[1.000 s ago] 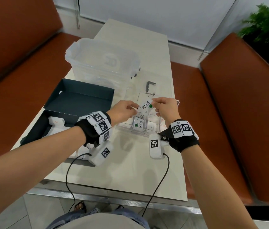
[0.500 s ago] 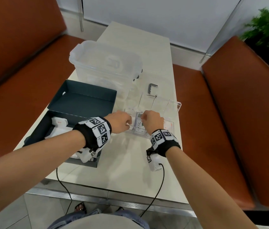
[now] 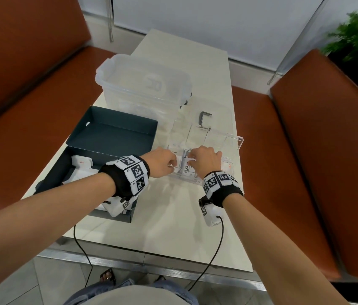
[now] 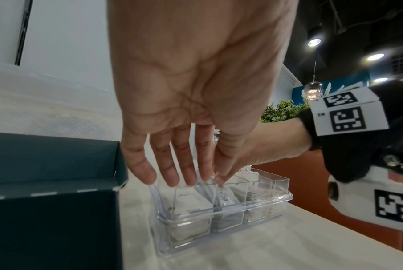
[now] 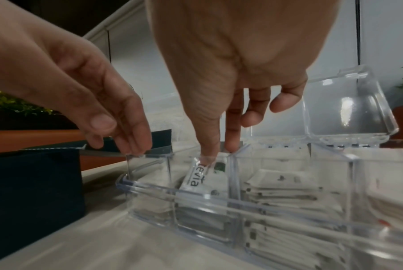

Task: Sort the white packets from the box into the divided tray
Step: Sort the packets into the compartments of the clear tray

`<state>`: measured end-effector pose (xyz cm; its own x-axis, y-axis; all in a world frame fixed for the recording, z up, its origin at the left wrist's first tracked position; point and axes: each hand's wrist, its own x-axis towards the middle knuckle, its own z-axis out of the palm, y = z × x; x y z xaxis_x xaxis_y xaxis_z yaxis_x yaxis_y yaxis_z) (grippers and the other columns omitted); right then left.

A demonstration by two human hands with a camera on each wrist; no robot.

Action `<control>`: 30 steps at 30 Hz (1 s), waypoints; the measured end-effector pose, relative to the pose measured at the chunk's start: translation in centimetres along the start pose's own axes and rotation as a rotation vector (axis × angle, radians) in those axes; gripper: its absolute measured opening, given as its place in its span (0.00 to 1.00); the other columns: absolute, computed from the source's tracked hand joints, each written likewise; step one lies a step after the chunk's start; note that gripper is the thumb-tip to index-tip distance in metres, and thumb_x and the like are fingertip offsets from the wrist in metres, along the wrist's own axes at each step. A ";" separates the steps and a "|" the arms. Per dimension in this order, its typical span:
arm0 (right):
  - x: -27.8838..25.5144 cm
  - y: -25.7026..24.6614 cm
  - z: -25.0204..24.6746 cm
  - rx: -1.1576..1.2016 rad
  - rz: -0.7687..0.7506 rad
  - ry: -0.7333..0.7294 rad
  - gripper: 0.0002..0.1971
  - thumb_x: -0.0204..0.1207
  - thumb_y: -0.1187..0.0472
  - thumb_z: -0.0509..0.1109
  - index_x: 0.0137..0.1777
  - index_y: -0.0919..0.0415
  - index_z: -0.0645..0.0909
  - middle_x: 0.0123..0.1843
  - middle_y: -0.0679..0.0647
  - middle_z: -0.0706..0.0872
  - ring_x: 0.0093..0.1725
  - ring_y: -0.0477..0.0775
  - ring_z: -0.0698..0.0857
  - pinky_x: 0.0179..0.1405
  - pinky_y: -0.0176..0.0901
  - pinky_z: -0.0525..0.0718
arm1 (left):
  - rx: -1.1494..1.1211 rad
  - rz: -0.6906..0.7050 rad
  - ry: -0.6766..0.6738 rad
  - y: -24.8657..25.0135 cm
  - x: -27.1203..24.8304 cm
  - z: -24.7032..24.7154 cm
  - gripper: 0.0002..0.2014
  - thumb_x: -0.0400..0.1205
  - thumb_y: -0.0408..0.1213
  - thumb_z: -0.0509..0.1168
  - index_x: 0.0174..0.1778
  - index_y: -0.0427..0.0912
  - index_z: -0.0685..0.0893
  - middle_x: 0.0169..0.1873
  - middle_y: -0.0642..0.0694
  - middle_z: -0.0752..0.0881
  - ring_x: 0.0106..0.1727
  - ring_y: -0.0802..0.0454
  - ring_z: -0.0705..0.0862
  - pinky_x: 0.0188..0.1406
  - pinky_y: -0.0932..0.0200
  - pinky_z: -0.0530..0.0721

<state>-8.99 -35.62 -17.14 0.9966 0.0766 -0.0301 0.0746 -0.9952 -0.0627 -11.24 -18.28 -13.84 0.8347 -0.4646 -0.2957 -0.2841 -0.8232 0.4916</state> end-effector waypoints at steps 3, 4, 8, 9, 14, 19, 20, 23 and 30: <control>0.4 -0.1 0.3 -0.021 0.029 0.010 0.06 0.78 0.61 0.67 0.53 0.56 0.83 0.51 0.55 0.85 0.54 0.61 0.80 0.56 0.53 0.68 | 0.001 0.004 -0.001 0.0 0.0 -0.1 0.16 0.85 0.37 0.62 0.67 0.39 0.82 0.63 0.42 0.83 0.62 0.45 0.81 0.61 0.56 0.78; 0.4 -0.2 0.4 -0.037 0.033 0.012 0.05 0.78 0.62 0.67 0.51 0.57 0.83 0.50 0.55 0.84 0.53 0.61 0.80 0.55 0.53 0.68 | 0.000 0.006 0.001 0.0 0.0 -0.1 0.16 0.85 0.37 0.62 0.67 0.38 0.82 0.63 0.42 0.83 0.62 0.45 0.81 0.61 0.56 0.78; 0.7 -0.7 0.7 -0.088 0.029 -0.009 0.07 0.77 0.67 0.65 0.48 0.58 0.84 0.49 0.55 0.84 0.52 0.61 0.80 0.55 0.53 0.69 | -0.014 0.005 0.002 -0.1 0.0 -0.1 0.16 0.85 0.37 0.62 0.67 0.38 0.82 0.63 0.42 0.83 0.62 0.45 0.81 0.60 0.57 0.77; 0.7 -0.8 0.8 -0.097 0.028 -0.014 0.09 0.77 0.69 0.64 0.47 0.58 0.84 0.49 0.55 0.84 0.51 0.61 0.80 0.55 0.53 0.69 | -0.017 0.005 0.000 -0.1 0.0 -0.1 0.16 0.85 0.37 0.61 0.67 0.38 0.82 0.63 0.42 0.83 0.63 0.45 0.81 0.61 0.57 0.77; 0.5 -0.6 0.6 -0.075 0.016 -0.010 0.11 0.78 0.68 0.60 0.46 0.58 0.84 0.46 0.55 0.86 0.51 0.61 0.80 0.54 0.53 0.68 | -0.027 0.015 -0.005 -0.3 -0.2 -0.4 0.16 0.85 0.36 0.61 0.67 0.37 0.82 0.63 0.41 0.83 0.63 0.46 0.81 0.62 0.58 0.77; -0.2 -0.5 -2.3 0.125 0.051 0.114 0.11 0.81 0.62 0.60 0.49 0.56 0.85 0.46 0.52 0.88 0.49 0.57 0.83 0.54 0.50 0.68 | -0.060 0.040 0.017 -1.0 -0.8 -1.7 0.16 0.85 0.39 0.62 0.68 0.40 0.81 0.63 0.44 0.82 0.57 0.51 0.80 0.54 0.64 0.73; -0.3 -0.7 -3.1 0.185 0.045 0.125 0.10 0.81 0.62 0.61 0.50 0.55 0.86 0.46 0.51 0.88 0.49 0.56 0.83 0.56 0.50 0.70 | -0.071 0.043 0.030 -1.3 -1.0 -2.2 0.16 0.85 0.40 0.62 0.68 0.42 0.81 0.63 0.44 0.82 0.55 0.53 0.79 0.53 0.64 0.72; -0.5 -1.7 -5.6 0.405 -0.037 0.108 0.09 0.79 0.64 0.66 0.51 0.57 0.87 0.46 0.52 0.88 0.46 0.53 0.85 0.56 0.50 0.82 | -0.087 0.048 0.068 -2.2 -1.9 -3.9 0.15 0.85 0.41 0.62 0.68 0.44 0.81 0.63 0.46 0.82 0.53 0.55 0.78 0.52 0.64 0.73; 0.1 -7.6 -8.7 0.552 -0.258 0.055 0.07 0.77 0.63 0.69 0.50 0.56 0.89 0.42 0.45 0.87 0.34 0.34 0.79 0.38 0.18 0.71 | -0.109 0.006 0.175 -5.9 -5.8 -7.9 0.15 0.85 0.42 0.64 0.67 0.46 0.82 0.61 0.48 0.85 0.56 0.53 0.82 0.53 0.63 0.74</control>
<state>-9.19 -28.54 -7.94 0.9501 0.2937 0.1054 0.2998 -0.7657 -0.5690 -10.72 -8.19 -8.57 0.9048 -0.3983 -0.1505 -0.2449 -0.7760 0.5812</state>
